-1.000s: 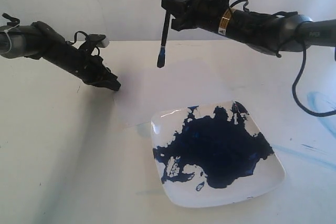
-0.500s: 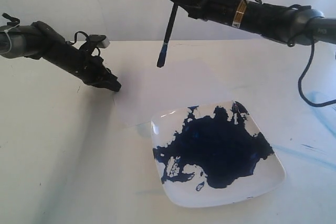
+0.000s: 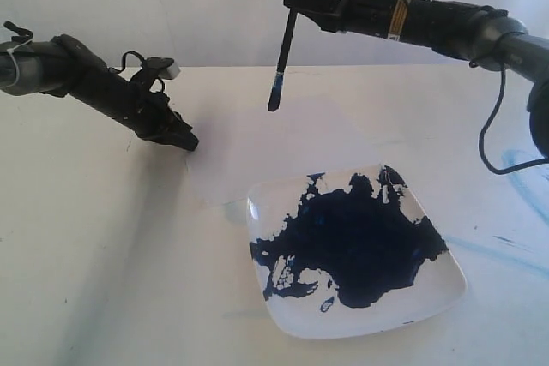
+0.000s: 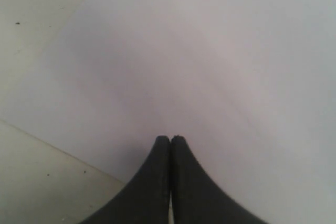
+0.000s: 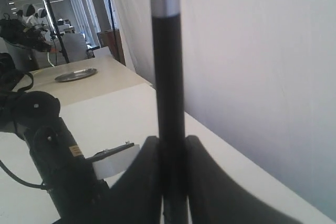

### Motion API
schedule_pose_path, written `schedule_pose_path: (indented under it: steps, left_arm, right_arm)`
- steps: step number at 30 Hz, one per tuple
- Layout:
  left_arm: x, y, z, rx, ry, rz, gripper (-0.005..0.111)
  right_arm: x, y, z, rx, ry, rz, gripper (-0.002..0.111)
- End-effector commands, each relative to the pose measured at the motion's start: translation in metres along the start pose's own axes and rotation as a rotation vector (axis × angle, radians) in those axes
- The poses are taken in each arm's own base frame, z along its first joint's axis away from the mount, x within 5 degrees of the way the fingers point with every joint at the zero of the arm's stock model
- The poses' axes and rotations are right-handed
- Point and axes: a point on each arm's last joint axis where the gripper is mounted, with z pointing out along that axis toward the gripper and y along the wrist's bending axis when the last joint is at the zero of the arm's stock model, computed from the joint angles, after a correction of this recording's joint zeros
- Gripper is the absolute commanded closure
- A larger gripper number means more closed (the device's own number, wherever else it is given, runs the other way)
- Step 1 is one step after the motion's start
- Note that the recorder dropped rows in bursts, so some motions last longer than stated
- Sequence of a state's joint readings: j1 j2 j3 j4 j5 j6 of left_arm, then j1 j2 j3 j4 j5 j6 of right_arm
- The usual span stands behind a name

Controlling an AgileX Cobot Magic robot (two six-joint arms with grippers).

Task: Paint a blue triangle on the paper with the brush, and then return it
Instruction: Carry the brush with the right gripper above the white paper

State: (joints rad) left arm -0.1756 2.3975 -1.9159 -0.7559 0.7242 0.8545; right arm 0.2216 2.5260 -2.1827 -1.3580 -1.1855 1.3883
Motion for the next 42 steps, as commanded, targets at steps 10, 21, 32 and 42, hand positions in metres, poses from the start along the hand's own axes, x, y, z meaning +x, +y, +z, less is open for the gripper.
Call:
schedule_pose_path:
  steps: [10,21,32,42]
  left_arm:
    - [0.005,0.001,0.005,0.032,0.015,-0.01,0.107]
    - [0.006,-0.001,0.005,0.058,0.031,-0.01,0.107]
    - [0.007,-0.003,0.005,0.08,0.047,-0.058,0.107]
    - [0.008,-0.005,0.004,0.099,0.06,-0.063,0.107]
  right_arm:
    - [0.002,-0.001,-0.001,-0.014,0.02,-0.084,0.108]
    - [-0.03,-0.001,-0.019,0.019,0.044,0.037,0.108]
    - [-0.062,0.015,-0.018,0.118,0.117,0.017,0.108]
    - [-0.082,0.049,-0.028,0.214,0.123,0.005,0.108]
